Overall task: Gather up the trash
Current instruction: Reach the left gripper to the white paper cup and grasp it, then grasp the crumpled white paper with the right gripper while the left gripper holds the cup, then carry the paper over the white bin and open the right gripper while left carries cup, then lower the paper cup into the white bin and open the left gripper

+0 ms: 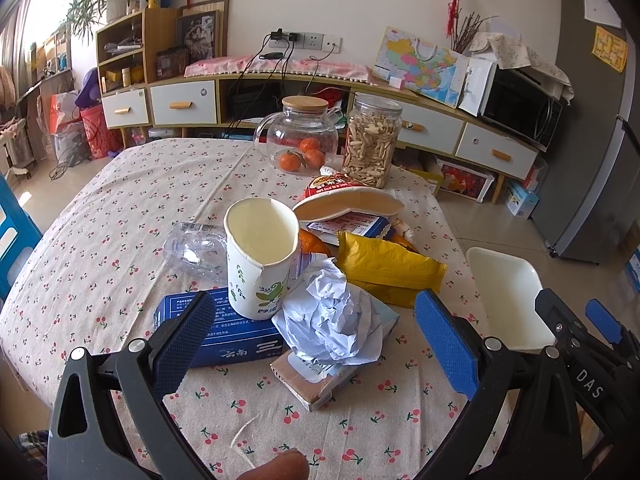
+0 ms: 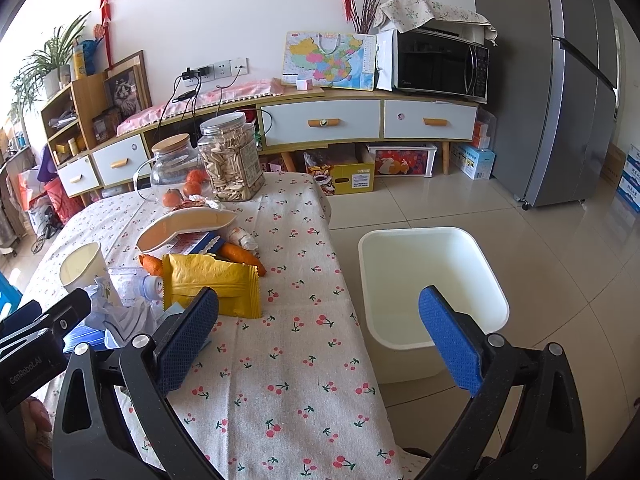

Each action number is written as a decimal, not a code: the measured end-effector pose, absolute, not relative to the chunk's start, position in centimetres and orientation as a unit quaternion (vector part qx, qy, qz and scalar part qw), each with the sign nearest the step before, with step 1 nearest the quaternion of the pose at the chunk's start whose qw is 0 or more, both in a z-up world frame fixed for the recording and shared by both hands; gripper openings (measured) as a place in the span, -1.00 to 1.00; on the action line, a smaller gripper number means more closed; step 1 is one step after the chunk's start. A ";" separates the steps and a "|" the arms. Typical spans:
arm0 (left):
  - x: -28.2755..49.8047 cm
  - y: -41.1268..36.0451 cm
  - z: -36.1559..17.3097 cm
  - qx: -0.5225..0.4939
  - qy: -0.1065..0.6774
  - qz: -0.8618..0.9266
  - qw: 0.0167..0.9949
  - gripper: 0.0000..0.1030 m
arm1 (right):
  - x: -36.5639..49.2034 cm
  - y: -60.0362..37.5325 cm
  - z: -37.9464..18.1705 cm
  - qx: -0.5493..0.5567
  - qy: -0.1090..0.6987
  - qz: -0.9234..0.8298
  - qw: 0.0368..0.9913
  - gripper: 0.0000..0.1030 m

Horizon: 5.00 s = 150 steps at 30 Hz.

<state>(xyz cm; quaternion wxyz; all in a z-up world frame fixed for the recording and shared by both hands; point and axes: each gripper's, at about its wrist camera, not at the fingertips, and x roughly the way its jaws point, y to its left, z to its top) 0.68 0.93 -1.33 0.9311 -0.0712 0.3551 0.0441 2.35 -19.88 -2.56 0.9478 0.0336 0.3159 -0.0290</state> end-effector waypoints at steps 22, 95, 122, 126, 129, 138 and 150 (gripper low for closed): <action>8.4 7.1 -0.7 -0.125 0.441 0.023 0.889 0.88 | 8.3 -21.4 -0.9 0.039 0.377 -0.005 0.926 0.86; 6.7 6.9 1.1 -0.108 0.352 0.033 0.929 -0.09 | 9.9 -14.5 0.0 -0.028 0.337 0.158 0.928 -0.64; 10.6 -9.8 1.8 -0.048 0.360 -0.068 0.929 -0.09 | 14.1 -36.8 -3.0 0.080 0.389 -0.123 0.909 -0.22; 12.2 -13.5 1.0 -0.048 0.370 -0.096 0.923 -0.09 | 13.2 -39.0 -2.4 0.104 0.374 -0.163 0.907 0.37; 13.2 -16.5 0.7 -0.048 0.376 -0.121 0.917 -0.09 | 12.0 -41.9 -1.6 0.132 0.348 -0.213 0.903 0.69; 14.9 -24.1 0.2 -0.035 0.387 -0.176 0.905 -0.09 | 9.2 -47.9 -0.5 0.130 0.312 -0.315 0.887 0.86; 15.8 -31.0 -1.4 -0.029 0.415 -0.223 0.882 -0.02 | 8.1 -51.3 -2.1 0.116 0.346 -0.350 0.863 0.86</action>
